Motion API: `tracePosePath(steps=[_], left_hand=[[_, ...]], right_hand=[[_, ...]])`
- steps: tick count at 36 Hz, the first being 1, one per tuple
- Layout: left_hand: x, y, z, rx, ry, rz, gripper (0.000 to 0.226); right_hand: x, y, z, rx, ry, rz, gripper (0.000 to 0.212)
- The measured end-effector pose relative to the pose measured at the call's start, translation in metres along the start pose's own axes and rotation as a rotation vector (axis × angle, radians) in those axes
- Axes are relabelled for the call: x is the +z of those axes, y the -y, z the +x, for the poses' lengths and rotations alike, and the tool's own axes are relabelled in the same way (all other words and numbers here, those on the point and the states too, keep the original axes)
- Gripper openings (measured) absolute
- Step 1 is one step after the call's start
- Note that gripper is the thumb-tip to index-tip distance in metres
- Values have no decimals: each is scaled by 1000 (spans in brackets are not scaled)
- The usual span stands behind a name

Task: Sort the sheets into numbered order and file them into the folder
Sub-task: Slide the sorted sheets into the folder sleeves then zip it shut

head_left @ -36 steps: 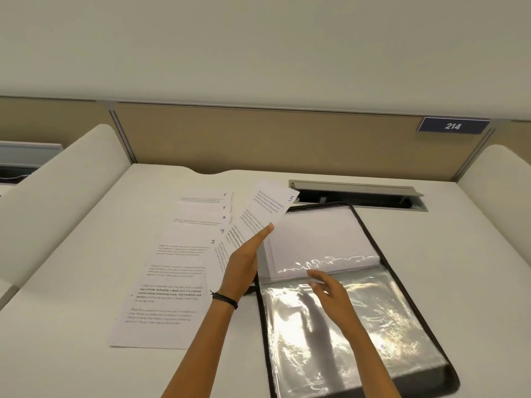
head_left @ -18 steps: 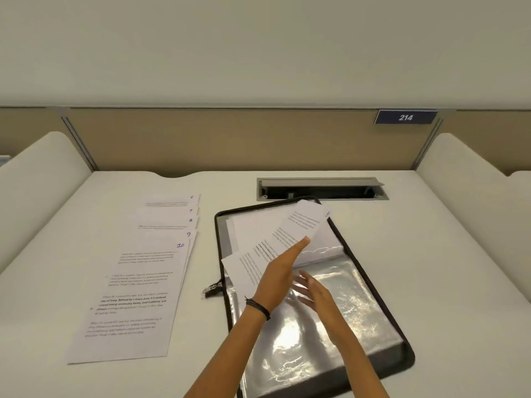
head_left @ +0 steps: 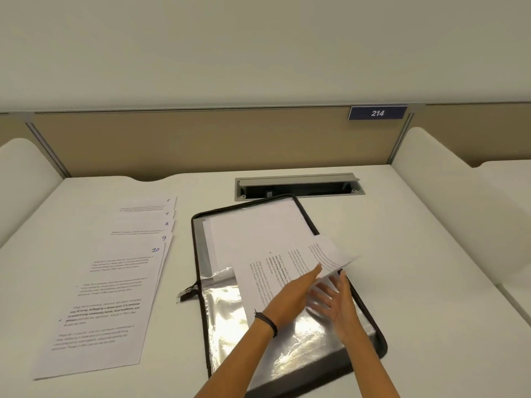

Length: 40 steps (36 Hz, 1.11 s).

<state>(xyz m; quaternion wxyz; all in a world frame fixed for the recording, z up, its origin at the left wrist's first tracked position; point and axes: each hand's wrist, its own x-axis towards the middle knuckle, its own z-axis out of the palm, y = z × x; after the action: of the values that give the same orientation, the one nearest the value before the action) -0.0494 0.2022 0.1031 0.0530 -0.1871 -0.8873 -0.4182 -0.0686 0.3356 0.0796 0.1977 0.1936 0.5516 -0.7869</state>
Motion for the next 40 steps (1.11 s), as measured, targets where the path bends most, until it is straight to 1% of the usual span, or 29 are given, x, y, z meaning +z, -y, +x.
tracePosePath(steps=[1, 3, 4, 5, 7, 9, 12, 15, 18, 24, 27, 31, 33, 35, 37, 40], left_hand=[[4, -5, 1, -58, -4, -58, 27], [8, -3, 4, -42, 31, 7, 32], [12, 0, 5, -66, 124, -6, 37], [16, 7, 6, -134, 211, -78, 42], [20, 15, 6, -177, 264, -84, 51], [25, 16, 8, -202, 255, -85, 52], [29, 26, 11, -163, 192, -11, 45], [29, 36, 12, -178, 136, 63, 41], [30, 44, 13, -211, 83, 108, 38], [38, 58, 12, -273, -17, 126, 36], [45, 63, 13, -333, -28, 142, 37], [56, 68, 14, -353, 16, 162, 40], [61, 70, 15, -347, 47, 171, 42], [66, 70, 17, -327, 83, 194, 46], [72, 70, 19, -311, 133, 239, 53], [81, 73, 20, -309, 168, 283, 63]], right_hand=[[-3, 1, 0, 11, -10, -20, 52], [-8, 3, 0, 35, -33, -40, 40], [-11, 4, 0, 32, -44, -49, 33], [-13, 4, 1, 19, -55, -58, 25], [-18, 5, 4, -5, -104, -77, 18], [-23, 5, 8, -10, -145, -85, 22], [-33, 5, 13, -15, -177, -65, 26], [-45, 10, 17, -63, -212, -41, 28], [-62, 17, 21, -99, -297, -2, 33], [-94, 32, 18, -175, -446, 129, 27], [-110, 37, 22, -202, -557, 144, 35], [-127, 42, 26, -215, -638, 173, 36], [-135, 43, 27, -216, -634, 171, 35], [-141, 44, 27, -207, -584, 151, 35], [-146, 45, 26, -189, -483, 82, 36], [-152, 46, 23, -134, -326, -127, 35]])
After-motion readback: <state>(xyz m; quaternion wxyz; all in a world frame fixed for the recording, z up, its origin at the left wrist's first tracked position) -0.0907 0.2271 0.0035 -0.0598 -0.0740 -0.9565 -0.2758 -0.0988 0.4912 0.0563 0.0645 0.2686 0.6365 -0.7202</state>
